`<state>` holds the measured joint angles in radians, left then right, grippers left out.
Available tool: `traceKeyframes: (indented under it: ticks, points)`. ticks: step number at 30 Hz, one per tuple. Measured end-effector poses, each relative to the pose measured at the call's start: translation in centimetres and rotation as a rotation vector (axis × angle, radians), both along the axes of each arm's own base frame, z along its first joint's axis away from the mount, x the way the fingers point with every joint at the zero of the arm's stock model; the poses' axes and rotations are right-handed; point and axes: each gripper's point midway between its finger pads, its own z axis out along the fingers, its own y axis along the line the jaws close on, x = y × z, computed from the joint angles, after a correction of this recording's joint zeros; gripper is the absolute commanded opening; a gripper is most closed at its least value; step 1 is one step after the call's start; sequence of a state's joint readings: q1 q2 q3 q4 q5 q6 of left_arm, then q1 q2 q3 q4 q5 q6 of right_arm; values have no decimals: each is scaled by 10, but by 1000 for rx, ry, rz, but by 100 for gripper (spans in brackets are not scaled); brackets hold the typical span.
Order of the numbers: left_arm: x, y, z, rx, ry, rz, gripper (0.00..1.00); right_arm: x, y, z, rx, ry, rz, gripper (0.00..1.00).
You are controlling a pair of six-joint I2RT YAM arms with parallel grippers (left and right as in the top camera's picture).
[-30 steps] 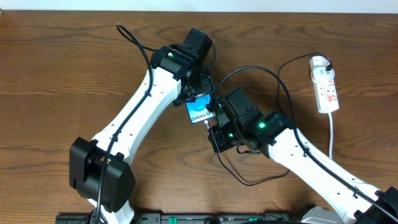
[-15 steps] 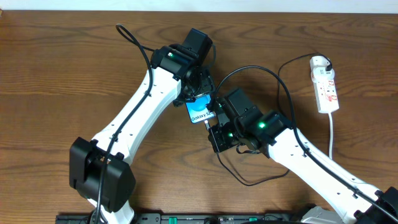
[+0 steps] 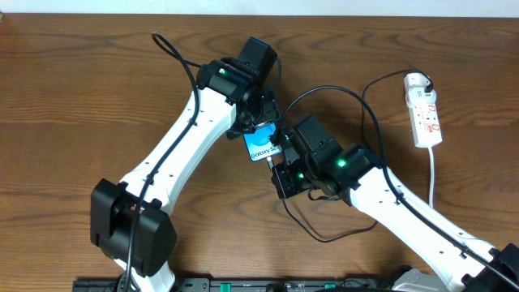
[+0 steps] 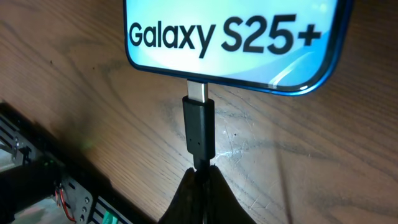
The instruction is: Plug charger to phone and switch on socket
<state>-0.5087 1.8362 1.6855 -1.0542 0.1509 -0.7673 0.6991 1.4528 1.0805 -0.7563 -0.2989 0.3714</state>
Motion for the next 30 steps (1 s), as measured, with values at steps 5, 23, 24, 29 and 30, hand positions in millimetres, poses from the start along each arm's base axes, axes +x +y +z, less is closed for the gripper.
traceKeyframes:
  ticks: [5,23,24,29,30]
  points:
    - [0,0,0,0,3,3,64,0,0,0,0,7,-10,1]
    - [-3,-1,0,-7,15,11,64,-1,-1,-1,-2,20,-24,1]
    - [-3,-1,0,-8,16,11,64,-1,-1,-1,-2,21,-25,1]
    - [-3,-1,0,-9,16,11,64,-1,-1,-1,-2,22,-26,1]
    - [-3,-1,0,-9,16,11,64,-1,-1,-1,-2,22,-26,1]
